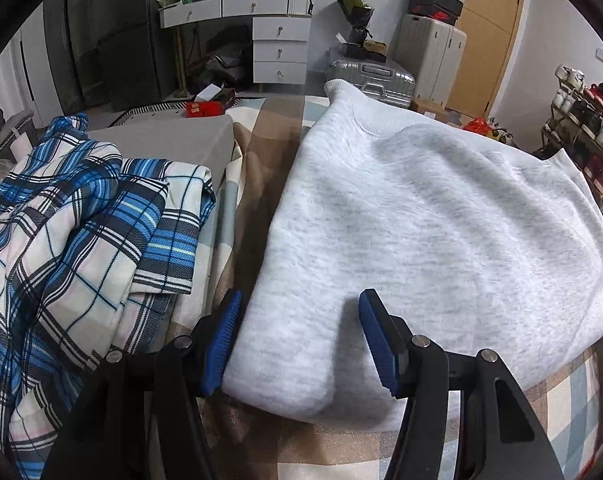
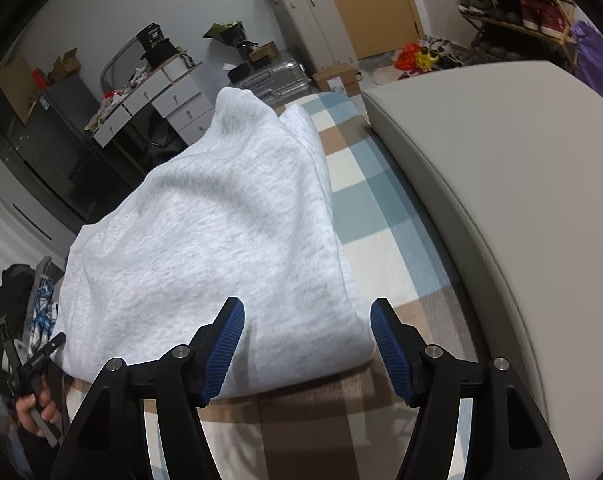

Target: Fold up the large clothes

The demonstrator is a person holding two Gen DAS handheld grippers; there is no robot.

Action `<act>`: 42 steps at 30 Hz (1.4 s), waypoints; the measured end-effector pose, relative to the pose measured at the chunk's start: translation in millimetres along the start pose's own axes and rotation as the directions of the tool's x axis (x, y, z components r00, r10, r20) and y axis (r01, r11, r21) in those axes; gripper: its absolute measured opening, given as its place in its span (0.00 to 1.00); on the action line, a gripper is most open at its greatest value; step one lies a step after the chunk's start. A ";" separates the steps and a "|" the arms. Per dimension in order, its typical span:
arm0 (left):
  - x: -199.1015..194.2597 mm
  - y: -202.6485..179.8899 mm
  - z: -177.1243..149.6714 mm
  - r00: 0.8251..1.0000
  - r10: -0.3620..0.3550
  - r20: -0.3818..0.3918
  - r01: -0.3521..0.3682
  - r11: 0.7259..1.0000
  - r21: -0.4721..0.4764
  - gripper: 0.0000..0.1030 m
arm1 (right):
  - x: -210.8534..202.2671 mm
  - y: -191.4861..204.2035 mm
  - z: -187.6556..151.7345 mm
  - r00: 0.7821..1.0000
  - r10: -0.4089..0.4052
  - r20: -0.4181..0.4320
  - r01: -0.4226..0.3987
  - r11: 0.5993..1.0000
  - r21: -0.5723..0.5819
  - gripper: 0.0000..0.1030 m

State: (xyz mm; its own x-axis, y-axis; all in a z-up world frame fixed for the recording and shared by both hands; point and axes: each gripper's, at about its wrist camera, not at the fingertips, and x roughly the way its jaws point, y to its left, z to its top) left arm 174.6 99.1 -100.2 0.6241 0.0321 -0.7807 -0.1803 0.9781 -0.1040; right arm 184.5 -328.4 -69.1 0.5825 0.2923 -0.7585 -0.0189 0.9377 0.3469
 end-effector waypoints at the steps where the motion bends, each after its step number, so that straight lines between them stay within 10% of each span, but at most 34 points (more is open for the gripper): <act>1: -0.5 0.0 0.8 1.000 -0.003 0.002 0.003 1.000 -0.001 0.53 | -0.7 0.2 -1.6 1.000 0.001 0.000 -0.001 1.000 0.002 0.67; 17: -4.6 0.3 -23.4 1.000 0.009 0.013 -0.010 0.999 0.044 0.53 | 7.6 0.8 -8.4 0.999 -0.040 0.007 0.040 0.998 0.052 0.72; 18: -3.2 -0.2 -23.3 1.000 0.010 0.021 -0.011 0.999 0.047 0.52 | 12.3 0.5 -8.4 0.999 -0.052 0.008 0.051 0.997 0.053 0.70; 21: -1.1 1.8 -22.7 0.998 0.053 0.034 -0.055 0.997 0.062 0.07 | 20.4 1.8 -8.6 0.992 -0.127 0.015 0.126 0.992 0.023 0.27; 26: -8.0 16.4 -30.0 1.000 0.015 0.021 -0.016 0.999 0.029 0.07 | 6.2 1.9 -9.9 0.994 -0.095 0.058 0.095 0.996 0.006 0.19; 29: -15.9 17.9 -35.9 1.000 0.023 0.020 -0.023 1.000 0.010 0.11 | 5.8 -1.9 -12.3 0.992 -0.121 0.028 0.121 0.992 0.030 0.29; 34: -43.0 27.0 -45.8 0.998 -0.066 -0.002 0.065 0.993 -0.102 0.56 | -18.9 -9.4 -30.4 0.999 -0.021 0.033 0.016 0.992 0.124 0.63; 42: -35.1 27.8 -58.4 0.941 -0.332 -0.068 0.304 0.915 -0.264 0.58 | -4.7 -27.1 -52.1 0.993 0.118 -0.023 -0.106 0.949 0.296 0.68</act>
State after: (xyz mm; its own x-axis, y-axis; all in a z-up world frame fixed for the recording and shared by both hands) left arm 103.3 113.2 -111.8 0.5955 -0.3083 -0.7418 -0.1759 0.8510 -0.4949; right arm 140.0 -345.4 -103.7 0.5575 0.4052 -0.7246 0.1610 0.8034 0.5732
